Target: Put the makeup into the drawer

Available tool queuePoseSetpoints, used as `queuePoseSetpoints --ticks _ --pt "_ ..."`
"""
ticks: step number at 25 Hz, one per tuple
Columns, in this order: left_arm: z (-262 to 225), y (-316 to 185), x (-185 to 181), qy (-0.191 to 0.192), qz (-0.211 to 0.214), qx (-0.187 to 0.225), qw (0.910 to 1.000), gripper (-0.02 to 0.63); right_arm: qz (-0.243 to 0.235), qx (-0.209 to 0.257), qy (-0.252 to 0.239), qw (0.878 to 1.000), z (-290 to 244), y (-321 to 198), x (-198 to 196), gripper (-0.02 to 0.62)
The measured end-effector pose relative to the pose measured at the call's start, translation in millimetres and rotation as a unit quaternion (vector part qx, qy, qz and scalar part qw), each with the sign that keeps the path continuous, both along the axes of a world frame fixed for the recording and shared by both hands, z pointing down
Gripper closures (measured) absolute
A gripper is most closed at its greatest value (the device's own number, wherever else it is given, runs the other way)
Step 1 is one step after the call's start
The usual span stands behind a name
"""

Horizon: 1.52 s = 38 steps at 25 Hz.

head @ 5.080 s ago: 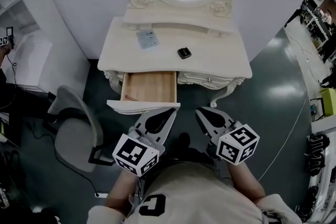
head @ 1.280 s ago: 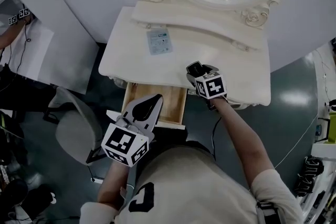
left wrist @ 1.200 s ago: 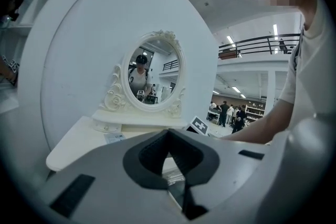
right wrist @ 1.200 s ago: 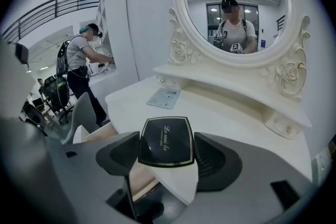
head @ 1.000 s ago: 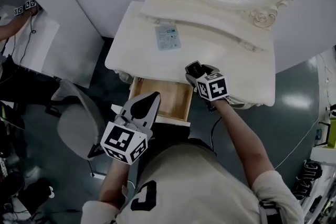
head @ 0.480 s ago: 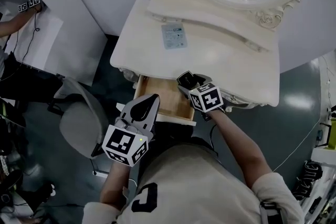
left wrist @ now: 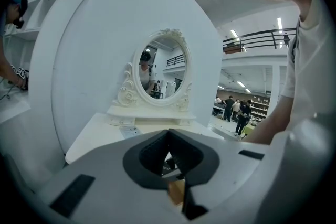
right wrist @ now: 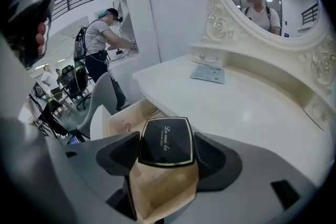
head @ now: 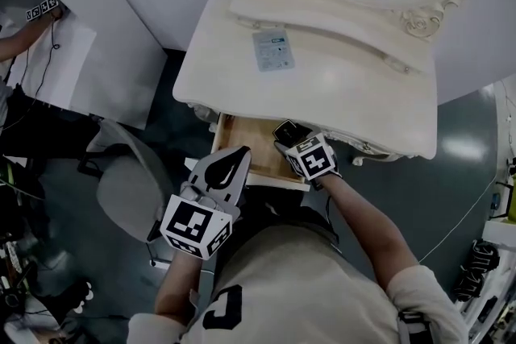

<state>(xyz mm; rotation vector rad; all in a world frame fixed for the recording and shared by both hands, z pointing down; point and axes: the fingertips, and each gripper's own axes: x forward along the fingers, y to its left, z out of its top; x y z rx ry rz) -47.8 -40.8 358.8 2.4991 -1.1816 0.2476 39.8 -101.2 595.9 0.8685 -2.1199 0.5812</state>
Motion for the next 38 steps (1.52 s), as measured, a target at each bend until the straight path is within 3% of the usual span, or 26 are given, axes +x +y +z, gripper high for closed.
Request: queuePoseSetpoints --ticks 7,15,21,26,38 --pt "15 -3 -12 -0.012 -0.001 -0.022 0.9997 0.551 0.006 -0.026 0.001 1.000 34 5 -12 0.281" --pt "30 -6 -21 -0.026 0.003 -0.045 0.9987 0.551 0.054 -0.035 0.025 0.998 72 -13 -12 0.281" --pt "42 -9 -27 -0.027 0.000 -0.057 0.9980 0.551 0.081 -0.067 0.040 0.994 100 -17 -13 0.281" --pt "49 -10 -32 -0.024 -0.002 -0.067 0.9975 0.551 0.068 -0.067 0.049 0.994 108 -18 -20 0.281" --pt "63 -3 -43 -0.042 -0.004 -0.088 0.9953 0.551 0.114 -0.092 0.048 0.988 137 -19 -17 0.281"
